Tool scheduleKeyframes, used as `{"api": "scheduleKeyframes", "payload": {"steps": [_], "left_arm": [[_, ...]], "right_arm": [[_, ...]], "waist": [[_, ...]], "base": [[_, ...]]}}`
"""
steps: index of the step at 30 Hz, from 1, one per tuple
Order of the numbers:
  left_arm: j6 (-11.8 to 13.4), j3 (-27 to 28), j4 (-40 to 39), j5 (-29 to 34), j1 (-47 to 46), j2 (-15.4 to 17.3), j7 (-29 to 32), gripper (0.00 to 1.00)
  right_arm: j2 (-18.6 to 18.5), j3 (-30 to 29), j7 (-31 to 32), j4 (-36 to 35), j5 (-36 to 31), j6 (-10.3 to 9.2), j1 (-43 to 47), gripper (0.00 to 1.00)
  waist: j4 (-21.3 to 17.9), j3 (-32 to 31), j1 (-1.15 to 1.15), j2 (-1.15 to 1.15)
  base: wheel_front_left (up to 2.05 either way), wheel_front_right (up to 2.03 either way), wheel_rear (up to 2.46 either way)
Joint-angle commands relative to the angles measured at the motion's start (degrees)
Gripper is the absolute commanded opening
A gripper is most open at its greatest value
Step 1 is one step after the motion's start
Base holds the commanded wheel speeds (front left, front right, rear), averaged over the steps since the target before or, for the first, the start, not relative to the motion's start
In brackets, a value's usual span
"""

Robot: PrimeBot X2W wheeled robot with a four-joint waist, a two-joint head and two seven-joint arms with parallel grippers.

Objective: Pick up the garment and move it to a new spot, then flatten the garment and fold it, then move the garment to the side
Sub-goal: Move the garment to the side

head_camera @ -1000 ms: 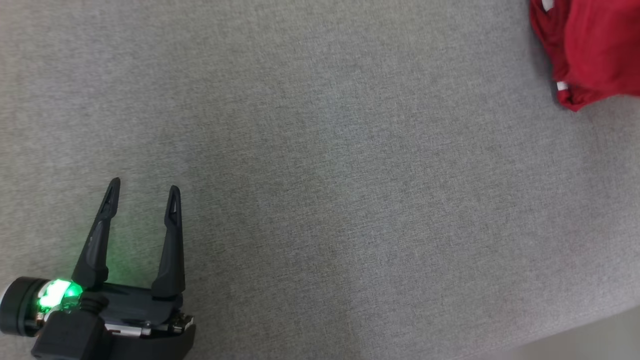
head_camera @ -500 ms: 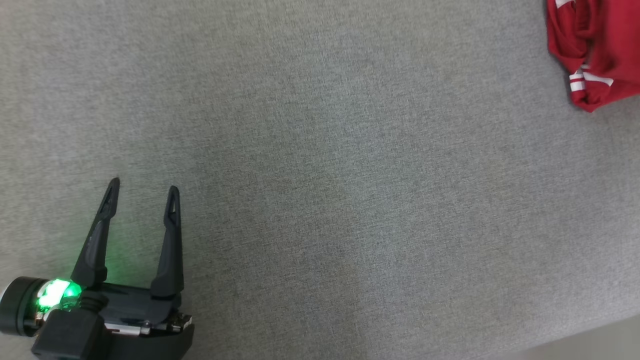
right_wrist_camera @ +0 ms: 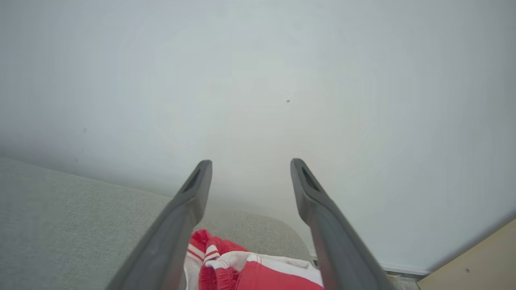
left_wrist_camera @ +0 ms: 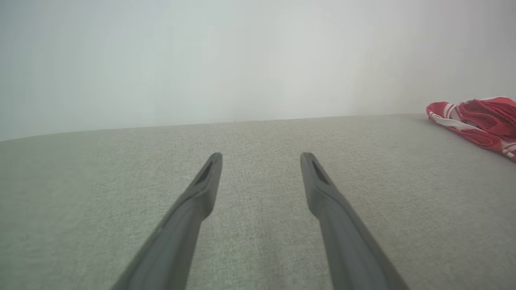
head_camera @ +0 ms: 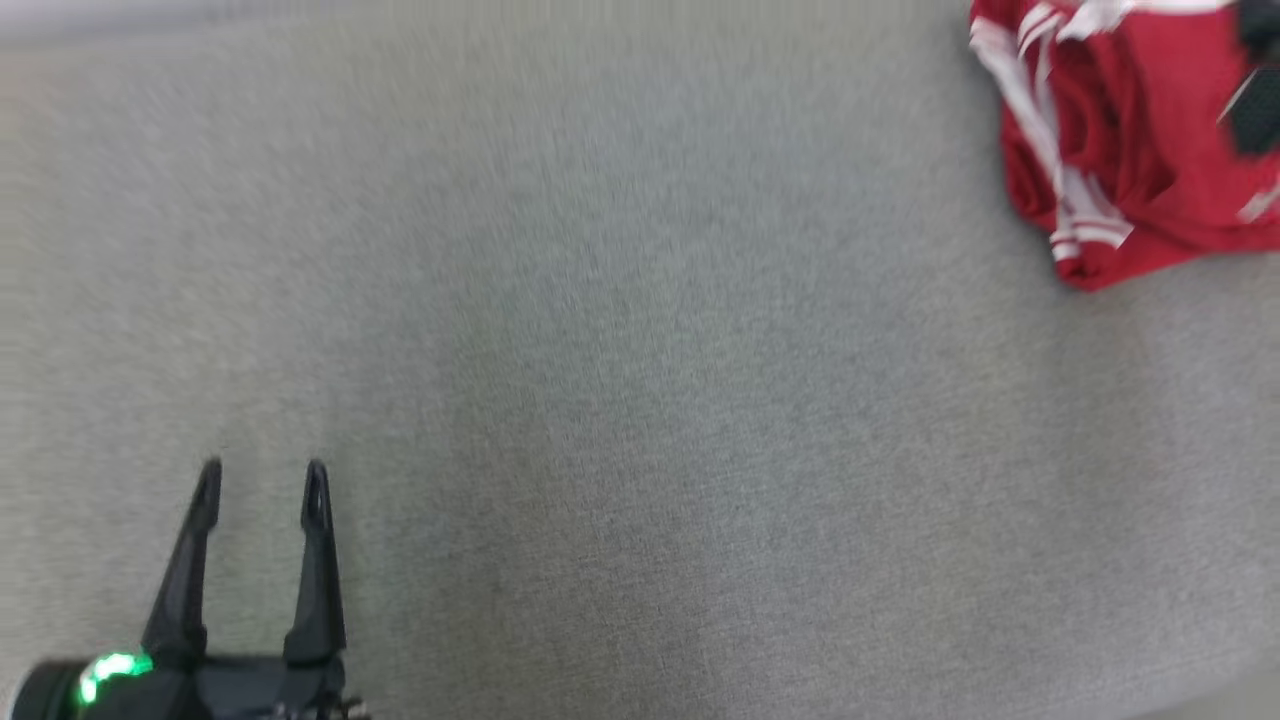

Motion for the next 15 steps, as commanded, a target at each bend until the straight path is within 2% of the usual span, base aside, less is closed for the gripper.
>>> {"api": "scheduleKeyframes", "payload": {"steps": [1,12,15], "left_arm": [[0.2,0.4,0.7,-0.4,1.9,-0.5,-0.1,1.00],[0.2,2.1,5.0,-2.3,8.0,-1.6,-0.2,1.00],[0.2,2.6,6.8,-2.5,9.6,-1.8,-0.1,1.00]], "right_arm": [[0.8,-2.5,0.0,-2.3,-1.2,-0.16,4.0,1.00],[7.3,-24.8,0.0,-20.8,-11.8,-0.16,33.2,1.00],[11.2,-30.0,0.0,-26.5,-15.0,-0.16,44.6,1.00]], "waist": [[2.2,-8.8,0.01,0.01],[7.2,-19.3,0.01,0.01],[8.5,-22.2,0.01,0.01]], "base": [[0.00,0.00,0.00],[0.00,0.00,0.00],[0.00,0.00,0.00]]}}
